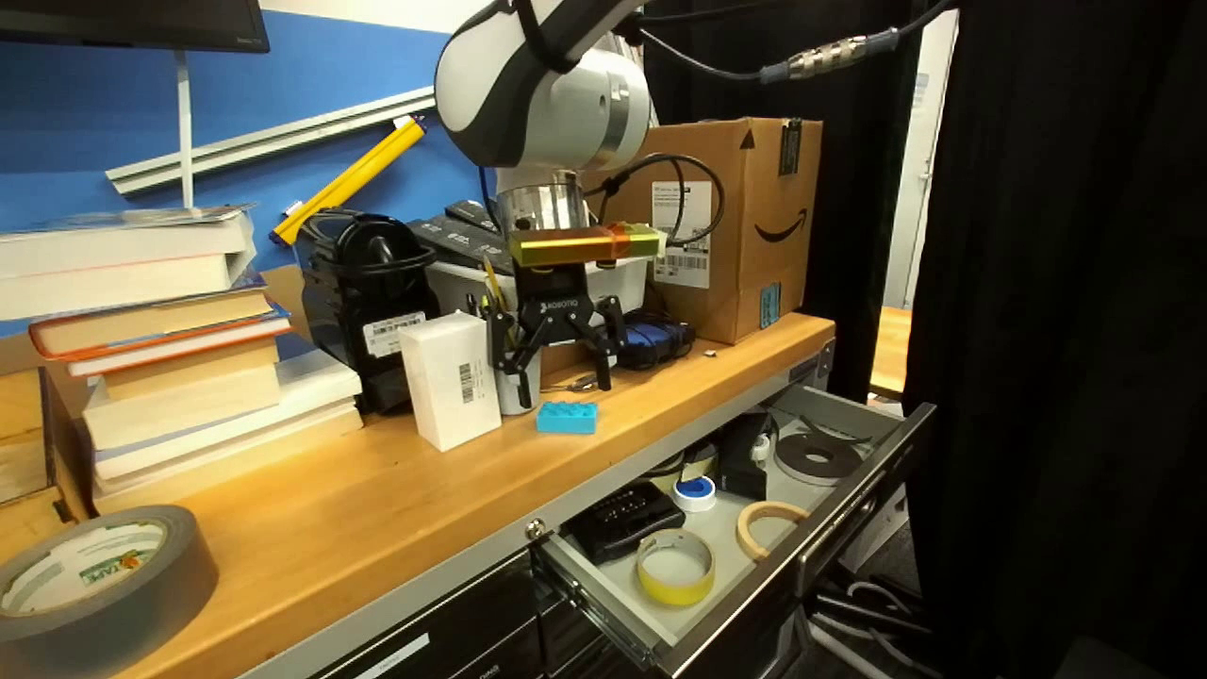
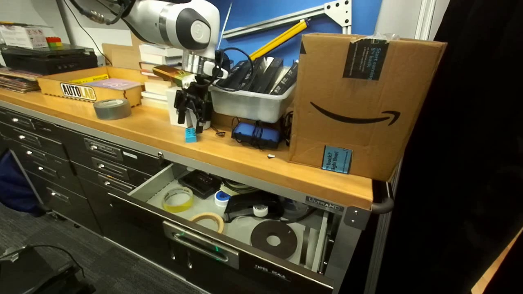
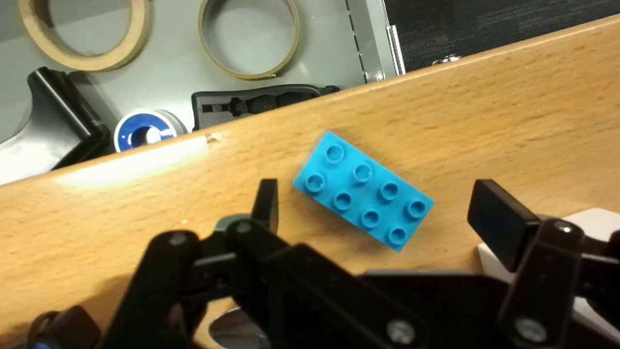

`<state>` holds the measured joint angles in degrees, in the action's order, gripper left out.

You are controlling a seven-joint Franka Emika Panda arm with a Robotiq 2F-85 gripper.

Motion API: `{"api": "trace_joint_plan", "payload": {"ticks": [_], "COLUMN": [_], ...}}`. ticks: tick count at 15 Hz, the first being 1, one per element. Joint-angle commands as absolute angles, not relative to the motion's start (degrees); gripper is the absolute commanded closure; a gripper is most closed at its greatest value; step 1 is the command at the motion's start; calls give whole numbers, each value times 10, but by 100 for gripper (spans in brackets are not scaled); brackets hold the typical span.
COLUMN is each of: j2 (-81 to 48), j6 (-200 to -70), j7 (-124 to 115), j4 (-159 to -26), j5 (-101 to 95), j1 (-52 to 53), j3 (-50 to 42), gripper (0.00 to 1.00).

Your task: Pick up the blue object from the counter and put it in the open drawer and close it

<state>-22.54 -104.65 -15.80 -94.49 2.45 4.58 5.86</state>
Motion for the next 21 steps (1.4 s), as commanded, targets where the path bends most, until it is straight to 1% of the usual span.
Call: {"api": "trace_joint_plan", "payload": {"ticks": [1, 4, 8, 9, 10, 13, 14, 16, 17, 18, 19, 21], "j2": [-262, -264, -243, -236, -231, -198, -188, -164, -150, -136, -119, -90], "j6": [-1015, -1010, -1023, -1031, -1036, -1055, -1061, -1068, -1074, -1077, -1083, -1093], "j7": [-138, -132, -113, -110, -110, -109, -111, -114, -116, -118, -119, -122], "j4": [-896, -898, -941, -956, -968, -1004, -1017, -1046, -1064, -1080, -1101, -1135], "j5": [32, 38, 59, 63, 66, 76, 79, 85, 88, 91, 96, 106], "j1": [52, 50, 43, 43, 43, 41, 40, 39, 37, 35, 33, 30], "j3": [47, 44, 46, 47, 46, 45, 44, 43, 41, 40, 37, 32], "gripper": [0, 0, 0, 25, 26, 51, 58, 73, 82, 89, 87, 87]}}
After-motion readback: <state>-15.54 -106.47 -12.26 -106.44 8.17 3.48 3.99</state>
